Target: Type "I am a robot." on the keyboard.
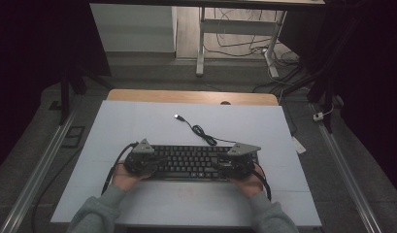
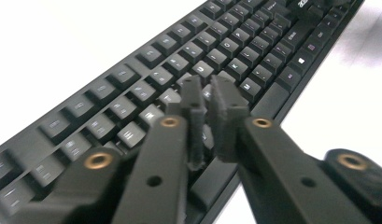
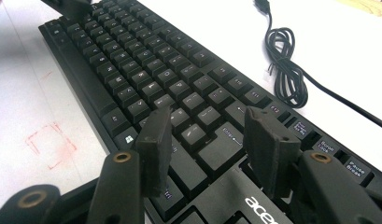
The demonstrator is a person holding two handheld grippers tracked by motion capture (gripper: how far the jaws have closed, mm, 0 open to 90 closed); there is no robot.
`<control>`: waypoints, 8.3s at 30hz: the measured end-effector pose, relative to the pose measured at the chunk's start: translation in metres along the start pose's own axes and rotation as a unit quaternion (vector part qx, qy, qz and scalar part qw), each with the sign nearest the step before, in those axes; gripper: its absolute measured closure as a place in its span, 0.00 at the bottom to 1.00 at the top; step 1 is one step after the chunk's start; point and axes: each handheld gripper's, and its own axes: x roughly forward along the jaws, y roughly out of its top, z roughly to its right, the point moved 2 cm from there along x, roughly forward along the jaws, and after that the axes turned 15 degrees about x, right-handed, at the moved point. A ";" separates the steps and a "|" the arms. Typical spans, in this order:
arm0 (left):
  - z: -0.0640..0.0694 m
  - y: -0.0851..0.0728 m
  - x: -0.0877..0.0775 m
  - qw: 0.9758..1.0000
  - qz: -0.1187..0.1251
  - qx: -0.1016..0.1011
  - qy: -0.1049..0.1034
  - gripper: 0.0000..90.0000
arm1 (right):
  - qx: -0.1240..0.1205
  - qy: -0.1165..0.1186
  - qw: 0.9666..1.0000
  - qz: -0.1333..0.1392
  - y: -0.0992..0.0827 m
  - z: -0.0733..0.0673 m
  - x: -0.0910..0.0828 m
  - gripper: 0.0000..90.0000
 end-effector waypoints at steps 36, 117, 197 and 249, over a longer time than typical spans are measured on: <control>-0.015 -0.019 -0.018 0.998 -0.012 -0.053 0.025 0.42 | -0.001 0.008 1.000 0.005 0.003 -0.003 0.004 0.58; -0.013 -0.019 -0.012 0.998 -0.025 -0.047 0.026 0.38 | -0.022 0.024 0.999 -0.035 0.035 -0.027 0.076 1.00; -0.020 0.001 0.017 0.999 0.002 -0.033 0.027 0.67 | 0.012 -0.002 1.000 -0.012 0.000 0.007 0.001 0.65; -0.016 0.013 0.029 0.999 -0.021 -0.004 0.026 0.99 | 0.011 -0.005 1.000 -0.008 0.001 0.007 -0.001 0.64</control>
